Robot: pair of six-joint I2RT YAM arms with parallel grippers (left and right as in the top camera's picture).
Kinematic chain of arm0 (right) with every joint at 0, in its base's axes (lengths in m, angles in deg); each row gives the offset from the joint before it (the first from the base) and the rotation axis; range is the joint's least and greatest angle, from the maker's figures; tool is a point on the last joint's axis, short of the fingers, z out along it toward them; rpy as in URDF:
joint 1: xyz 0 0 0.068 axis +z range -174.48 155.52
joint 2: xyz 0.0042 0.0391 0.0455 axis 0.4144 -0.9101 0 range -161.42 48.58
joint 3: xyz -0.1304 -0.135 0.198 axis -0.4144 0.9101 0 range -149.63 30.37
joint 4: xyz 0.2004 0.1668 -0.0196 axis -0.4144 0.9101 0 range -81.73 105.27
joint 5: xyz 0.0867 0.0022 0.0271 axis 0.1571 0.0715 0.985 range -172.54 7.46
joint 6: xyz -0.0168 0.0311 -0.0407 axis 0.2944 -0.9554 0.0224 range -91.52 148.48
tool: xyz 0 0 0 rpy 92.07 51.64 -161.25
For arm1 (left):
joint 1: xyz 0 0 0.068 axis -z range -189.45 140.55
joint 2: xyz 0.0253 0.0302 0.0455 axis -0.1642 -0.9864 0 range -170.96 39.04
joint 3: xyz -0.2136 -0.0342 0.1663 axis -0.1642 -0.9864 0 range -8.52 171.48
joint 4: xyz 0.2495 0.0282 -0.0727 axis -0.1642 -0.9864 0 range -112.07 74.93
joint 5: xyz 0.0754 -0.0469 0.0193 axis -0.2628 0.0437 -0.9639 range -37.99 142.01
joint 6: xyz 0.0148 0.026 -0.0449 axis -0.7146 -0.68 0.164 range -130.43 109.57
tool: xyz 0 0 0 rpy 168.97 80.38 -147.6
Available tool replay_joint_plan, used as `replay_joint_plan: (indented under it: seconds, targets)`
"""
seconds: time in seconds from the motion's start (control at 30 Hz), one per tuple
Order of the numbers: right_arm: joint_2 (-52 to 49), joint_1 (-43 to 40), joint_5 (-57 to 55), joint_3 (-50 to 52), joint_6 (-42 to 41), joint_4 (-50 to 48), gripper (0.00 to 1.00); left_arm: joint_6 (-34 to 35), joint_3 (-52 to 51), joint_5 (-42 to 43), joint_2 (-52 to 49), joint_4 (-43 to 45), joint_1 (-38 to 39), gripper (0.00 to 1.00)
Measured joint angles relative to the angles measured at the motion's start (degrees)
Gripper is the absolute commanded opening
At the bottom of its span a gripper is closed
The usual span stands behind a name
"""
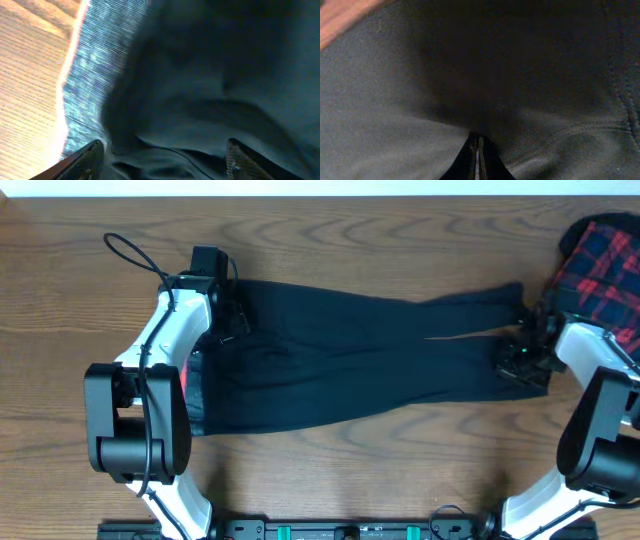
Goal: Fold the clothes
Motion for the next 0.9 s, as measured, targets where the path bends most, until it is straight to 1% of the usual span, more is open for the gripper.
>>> replay_joint_plan:
  seconds: [0.33,0.53,0.63,0.67,0.7,0.73,0.8,0.87,0.9]
  targets:
    - [0.0,-1.95,-0.96,-0.11,0.0,0.61,0.05,0.0,0.0,0.0,0.0,0.0,0.0,0.79]
    - [0.0,-4.74,-0.98,-0.15,-0.22,1.11,0.06,0.0,0.0,0.02,0.0,0.0,0.0,0.79]
    - [0.0,-5.79,-0.79,-0.15,-0.37,1.22,0.08,0.0,0.0,0.44,0.0,0.04,0.0,0.79]
    - [0.0,-5.9,-0.55,-0.15,-0.39,1.2,0.11,0.0,0.0,0.68,0.0,0.11,0.0,0.78]
    - [0.0,-5.95,-0.2,-0.15,-0.44,1.14,0.15,0.0,0.0,1.05,0.0,0.2,0.0,0.75]
    - [0.0,-5.95,0.28,-0.15,-0.28,1.03,0.16,0.07,0.0,1.46,0.0,0.46,0.0,0.67]
    - [0.0,-5.95,1.2,-0.15,0.28,0.85,0.18,0.17,0.0,1.9,0.02,1.07,0.0,0.43]
    - [0.09,-5.95,2.08,-0.13,0.74,0.68,0.19,-0.35,0.0,2.73,0.0,2.25,0.0,0.21]
    - [0.22,-5.95,2.45,-0.09,1.09,0.57,0.2,-0.94,0.0,3.41,0.0,3.17,0.0,0.06]
